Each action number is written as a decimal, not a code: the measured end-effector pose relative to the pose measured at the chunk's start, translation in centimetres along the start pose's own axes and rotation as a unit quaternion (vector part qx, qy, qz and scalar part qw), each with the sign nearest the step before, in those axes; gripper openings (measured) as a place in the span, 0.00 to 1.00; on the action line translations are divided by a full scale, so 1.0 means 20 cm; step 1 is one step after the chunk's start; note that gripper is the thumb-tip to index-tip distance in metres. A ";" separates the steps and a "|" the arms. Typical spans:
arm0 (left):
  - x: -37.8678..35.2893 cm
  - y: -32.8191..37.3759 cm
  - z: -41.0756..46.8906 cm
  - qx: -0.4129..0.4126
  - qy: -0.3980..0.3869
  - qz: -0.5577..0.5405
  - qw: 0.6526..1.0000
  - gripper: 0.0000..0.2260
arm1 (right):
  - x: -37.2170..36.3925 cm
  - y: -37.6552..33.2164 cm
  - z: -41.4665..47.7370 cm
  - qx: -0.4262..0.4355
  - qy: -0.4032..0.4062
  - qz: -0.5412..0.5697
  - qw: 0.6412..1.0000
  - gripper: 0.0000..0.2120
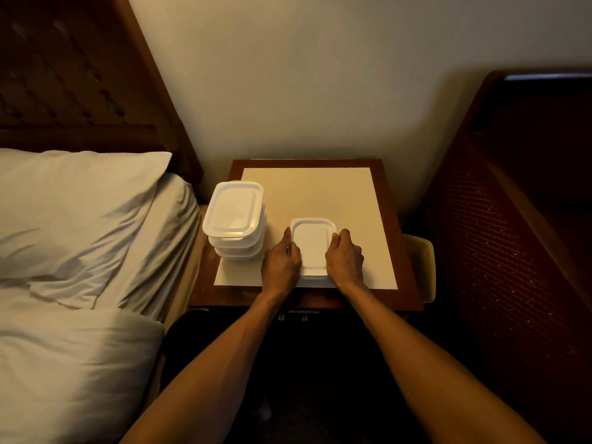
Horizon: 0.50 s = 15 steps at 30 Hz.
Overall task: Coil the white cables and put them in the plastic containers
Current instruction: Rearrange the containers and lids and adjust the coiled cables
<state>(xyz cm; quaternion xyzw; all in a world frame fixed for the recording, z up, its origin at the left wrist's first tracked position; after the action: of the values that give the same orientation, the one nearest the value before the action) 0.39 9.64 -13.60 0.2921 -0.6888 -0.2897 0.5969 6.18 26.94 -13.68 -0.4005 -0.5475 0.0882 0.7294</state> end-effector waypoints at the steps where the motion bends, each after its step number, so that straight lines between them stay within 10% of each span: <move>1: 0.00 0.00 0.00 -0.004 0.000 -0.006 1.000 0.23 | 0.00 0.00 0.00 0.000 0.001 -0.001 1.000 0.14; 15: 0.04 0.09 0.17 0.076 -0.047 -0.006 0.996 0.21 | 0.07 0.01 0.23 -0.006 -0.058 -0.015 0.998 0.18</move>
<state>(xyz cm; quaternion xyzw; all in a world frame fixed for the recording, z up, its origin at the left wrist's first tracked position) -3.20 10.34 -12.20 0.3265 -0.7342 -0.2535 0.5386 2.70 30.11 -12.50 -0.3908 -0.5952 0.0977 0.6953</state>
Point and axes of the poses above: each hand's wrist, its own z-axis towards the middle knuckle, its own x-axis out of the back of the hand, y = z × x, the point moved 10 cm from there along z, towards the middle knuckle, and after that the axes turned 12 degrees about x, right-handed, at the moved point
